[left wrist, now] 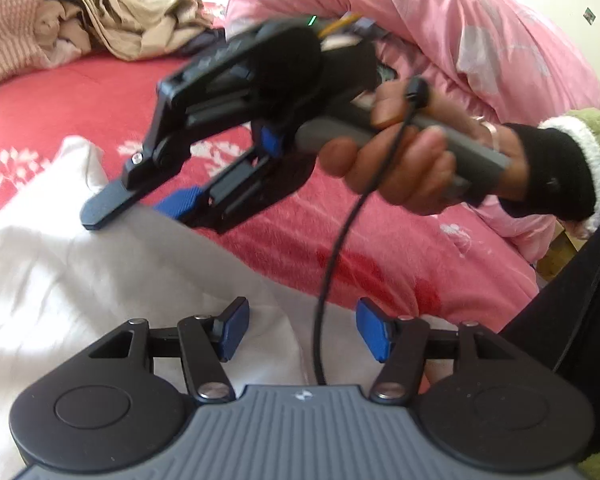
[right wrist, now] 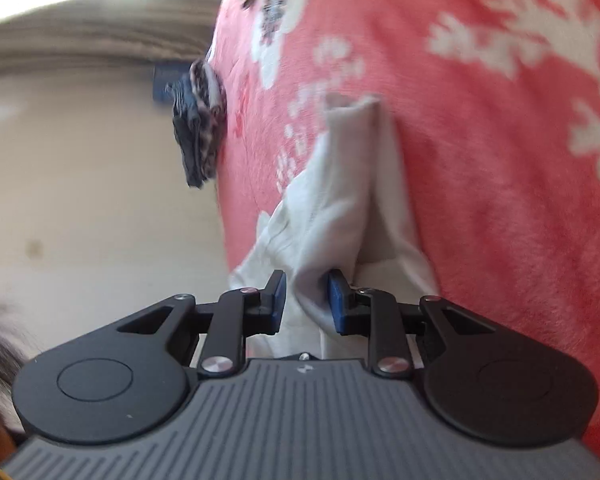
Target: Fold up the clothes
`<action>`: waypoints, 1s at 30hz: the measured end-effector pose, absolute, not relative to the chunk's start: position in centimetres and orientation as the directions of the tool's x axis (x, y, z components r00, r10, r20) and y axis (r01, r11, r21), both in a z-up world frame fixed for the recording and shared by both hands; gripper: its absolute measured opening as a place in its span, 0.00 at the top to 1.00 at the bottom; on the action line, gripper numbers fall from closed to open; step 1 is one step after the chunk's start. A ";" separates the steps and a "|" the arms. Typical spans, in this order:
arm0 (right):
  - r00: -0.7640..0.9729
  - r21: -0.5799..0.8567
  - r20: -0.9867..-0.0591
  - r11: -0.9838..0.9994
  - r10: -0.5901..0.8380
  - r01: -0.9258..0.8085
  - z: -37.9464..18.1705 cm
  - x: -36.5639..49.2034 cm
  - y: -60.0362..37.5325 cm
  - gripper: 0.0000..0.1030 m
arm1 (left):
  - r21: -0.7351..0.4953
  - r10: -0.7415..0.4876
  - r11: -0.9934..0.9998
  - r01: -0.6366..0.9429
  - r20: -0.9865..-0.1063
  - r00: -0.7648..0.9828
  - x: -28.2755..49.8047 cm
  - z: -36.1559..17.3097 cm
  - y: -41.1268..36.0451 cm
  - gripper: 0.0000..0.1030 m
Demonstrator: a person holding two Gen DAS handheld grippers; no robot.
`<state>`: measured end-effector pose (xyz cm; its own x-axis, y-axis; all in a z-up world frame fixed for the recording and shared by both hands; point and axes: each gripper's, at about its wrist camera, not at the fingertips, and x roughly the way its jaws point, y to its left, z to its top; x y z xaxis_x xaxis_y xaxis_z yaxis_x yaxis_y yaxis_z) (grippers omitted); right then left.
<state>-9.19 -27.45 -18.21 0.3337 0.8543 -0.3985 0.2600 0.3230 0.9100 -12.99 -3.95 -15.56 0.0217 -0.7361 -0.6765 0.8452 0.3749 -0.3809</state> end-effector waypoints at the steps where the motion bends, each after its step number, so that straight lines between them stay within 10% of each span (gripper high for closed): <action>1: 0.345 0.902 -0.412 0.324 0.843 0.285 -19.1 -9.3 -28.0 0.79 | -0.390 -0.733 0.376 0.841 -0.680 0.013 -12.8 -15.9 -4.1 0.41; 9: 0.373 0.880 -0.475 0.424 0.797 0.215 -19.0 -9.6 -28.7 0.82 | -0.462 -0.744 0.395 0.794 -0.668 -0.018 -11.8 -17.6 -4.5 0.40; 14: 0.414 0.799 -0.571 0.596 0.708 0.082 -14.6 -9.7 -29.3 0.55 | -0.449 -0.741 0.398 0.800 -0.671 -0.008 -12.1 -17.5 -4.5 0.40; 30: 0.461 0.355 -0.724 0.850 0.513 -0.389 -11.7 -7.9 -21.8 0.66 | -0.397 -0.733 0.558 0.729 -0.648 0.208 -15.3 -13.8 -0.6 0.40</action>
